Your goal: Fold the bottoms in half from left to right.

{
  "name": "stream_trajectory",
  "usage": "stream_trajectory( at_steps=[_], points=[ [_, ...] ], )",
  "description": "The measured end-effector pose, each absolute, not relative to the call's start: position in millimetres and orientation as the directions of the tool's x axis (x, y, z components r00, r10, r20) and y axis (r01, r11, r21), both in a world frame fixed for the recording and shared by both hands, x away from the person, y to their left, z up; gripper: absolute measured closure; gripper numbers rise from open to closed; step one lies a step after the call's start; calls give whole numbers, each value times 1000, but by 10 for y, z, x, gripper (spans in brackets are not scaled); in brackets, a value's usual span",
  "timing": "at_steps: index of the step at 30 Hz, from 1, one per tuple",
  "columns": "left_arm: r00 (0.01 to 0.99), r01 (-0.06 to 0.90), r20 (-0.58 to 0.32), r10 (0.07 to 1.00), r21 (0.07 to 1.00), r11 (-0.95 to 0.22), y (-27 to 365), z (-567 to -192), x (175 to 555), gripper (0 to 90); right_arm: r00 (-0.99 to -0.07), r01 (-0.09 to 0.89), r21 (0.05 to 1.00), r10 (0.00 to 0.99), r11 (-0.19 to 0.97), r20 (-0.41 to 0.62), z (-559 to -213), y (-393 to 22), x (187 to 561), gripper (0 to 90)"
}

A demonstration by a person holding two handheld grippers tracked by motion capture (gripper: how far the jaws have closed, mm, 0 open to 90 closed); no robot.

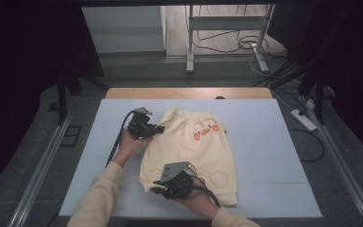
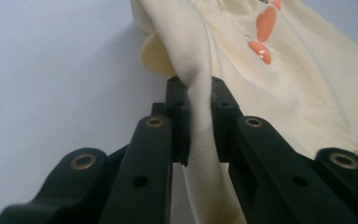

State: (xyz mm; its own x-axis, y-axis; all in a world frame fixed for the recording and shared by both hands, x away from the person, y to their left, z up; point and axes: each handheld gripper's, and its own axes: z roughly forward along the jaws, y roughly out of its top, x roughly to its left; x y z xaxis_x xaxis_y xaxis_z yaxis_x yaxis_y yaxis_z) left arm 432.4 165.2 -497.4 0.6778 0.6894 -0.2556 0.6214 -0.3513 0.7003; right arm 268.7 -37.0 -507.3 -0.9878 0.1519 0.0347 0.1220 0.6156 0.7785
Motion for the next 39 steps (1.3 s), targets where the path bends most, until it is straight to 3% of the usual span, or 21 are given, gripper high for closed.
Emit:
stream_trajectory(
  at_steps=[22, 30, 39],
  points=[
    [672, 625, -283, 685, 712, -319, 1713, -4892, 4298, 810, -988, 130, 804, 147, 581, 54, -4990, -378, 2673, 764],
    [670, 604, -293, 682, 750, -271, 1850, -4698, 4247, 810, -990, 102, 841, 134, 532, 35, -4860, -336, 2640, 764],
    [670, 613, -284, 686, 733, -296, 1806, -4761, 4270, 810, -990, 115, 831, 133, 544, 50, -4915, -345, 2662, 764]
  ],
)
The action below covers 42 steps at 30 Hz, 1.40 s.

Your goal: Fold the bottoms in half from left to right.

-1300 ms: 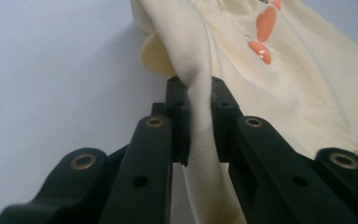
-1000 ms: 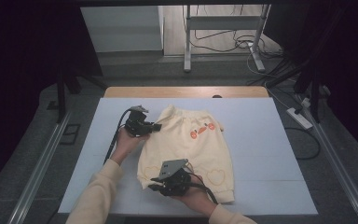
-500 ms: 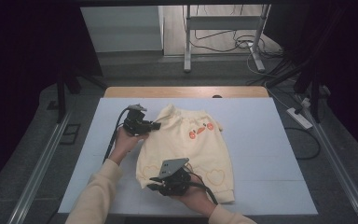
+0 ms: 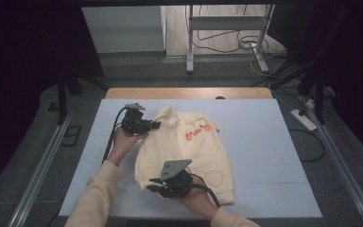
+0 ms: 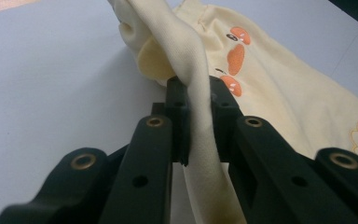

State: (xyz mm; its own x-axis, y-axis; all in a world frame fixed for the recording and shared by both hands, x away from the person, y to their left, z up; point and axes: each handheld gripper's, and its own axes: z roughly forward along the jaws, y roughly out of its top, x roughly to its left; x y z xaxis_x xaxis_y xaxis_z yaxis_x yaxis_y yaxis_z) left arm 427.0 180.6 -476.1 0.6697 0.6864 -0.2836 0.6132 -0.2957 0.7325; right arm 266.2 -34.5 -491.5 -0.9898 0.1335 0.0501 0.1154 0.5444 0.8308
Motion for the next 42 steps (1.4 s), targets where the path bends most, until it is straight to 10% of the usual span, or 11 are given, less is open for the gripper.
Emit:
stream_trajectory(
  at_steps=[42],
  points=[
    [655, 599, -269, 706, 754, -269, 1726, -4729, 4257, 807, -980, 148, 844, 189, 516, 56, -4912, -620, 2675, 765]
  ],
)
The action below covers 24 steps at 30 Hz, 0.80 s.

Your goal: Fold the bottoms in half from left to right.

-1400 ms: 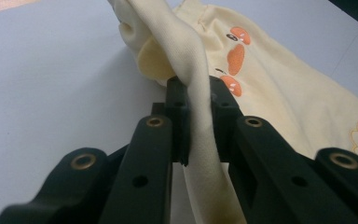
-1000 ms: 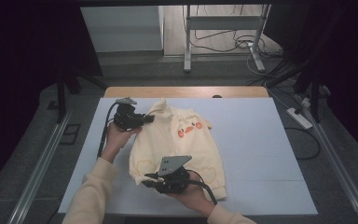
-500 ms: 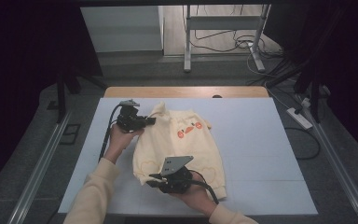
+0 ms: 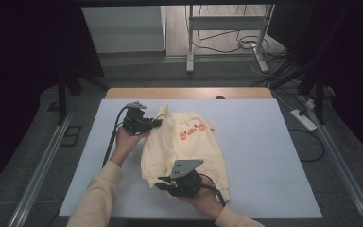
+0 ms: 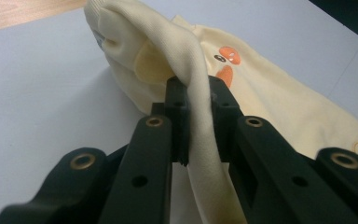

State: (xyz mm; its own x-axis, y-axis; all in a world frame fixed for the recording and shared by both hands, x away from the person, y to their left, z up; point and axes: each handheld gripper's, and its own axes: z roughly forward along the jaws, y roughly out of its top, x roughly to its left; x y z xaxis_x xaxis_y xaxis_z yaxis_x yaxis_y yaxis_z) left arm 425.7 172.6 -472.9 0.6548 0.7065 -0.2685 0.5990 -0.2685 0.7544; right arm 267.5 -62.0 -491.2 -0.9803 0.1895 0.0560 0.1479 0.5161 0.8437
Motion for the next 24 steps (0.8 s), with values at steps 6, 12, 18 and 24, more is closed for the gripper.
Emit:
stream_trajectory(
  at_steps=[6, 12, 18, 24],
  points=[
    [660, 592, -257, 706, 757, -277, 1665, -4743, 4253, 807, -975, 171, 841, 212, 514, 68, -4920, -755, 2702, 766],
    [665, 584, -248, 704, 761, -283, 1629, -4758, 4246, 807, -975, 171, 839, 212, 516, 69, -4908, -791, 2697, 766],
    [667, 583, -254, 701, 763, -278, 1589, -4767, 4240, 807, -973, 176, 839, 221, 515, 68, -4896, -864, 2682, 766],
    [672, 578, -249, 698, 765, -283, 1537, -4781, 4248, 807, -969, 186, 842, 236, 506, 72, -4877, -947, 2688, 766]
  ],
)
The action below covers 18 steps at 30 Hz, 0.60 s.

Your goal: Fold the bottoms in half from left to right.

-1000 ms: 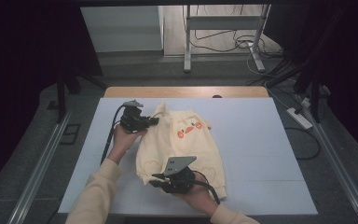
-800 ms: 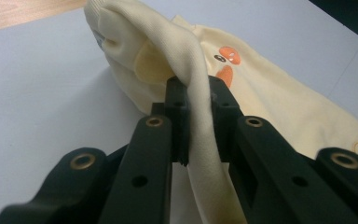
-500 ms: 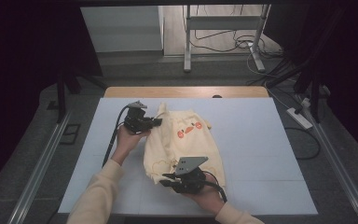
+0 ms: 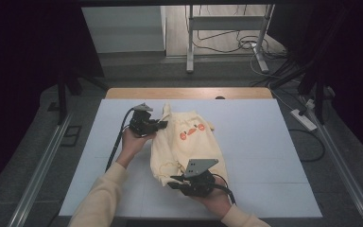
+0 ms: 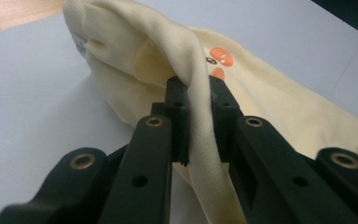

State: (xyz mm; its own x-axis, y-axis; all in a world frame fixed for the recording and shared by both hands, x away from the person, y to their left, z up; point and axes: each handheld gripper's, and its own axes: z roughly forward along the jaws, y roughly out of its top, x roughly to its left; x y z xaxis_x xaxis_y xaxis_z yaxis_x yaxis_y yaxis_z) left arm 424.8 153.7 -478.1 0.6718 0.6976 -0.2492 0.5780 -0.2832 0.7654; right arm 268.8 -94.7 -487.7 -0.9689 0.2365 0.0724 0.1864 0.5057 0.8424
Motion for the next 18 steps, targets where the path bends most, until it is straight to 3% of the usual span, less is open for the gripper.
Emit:
stream_trajectory(
  at_steps=[18],
  points=[
    [673, 583, -265, 691, 765, -274, 1467, -4770, 4255, 806, -957, 219, 839, 276, 499, 86, -4878, -1105, 2698, 766]
  ],
)
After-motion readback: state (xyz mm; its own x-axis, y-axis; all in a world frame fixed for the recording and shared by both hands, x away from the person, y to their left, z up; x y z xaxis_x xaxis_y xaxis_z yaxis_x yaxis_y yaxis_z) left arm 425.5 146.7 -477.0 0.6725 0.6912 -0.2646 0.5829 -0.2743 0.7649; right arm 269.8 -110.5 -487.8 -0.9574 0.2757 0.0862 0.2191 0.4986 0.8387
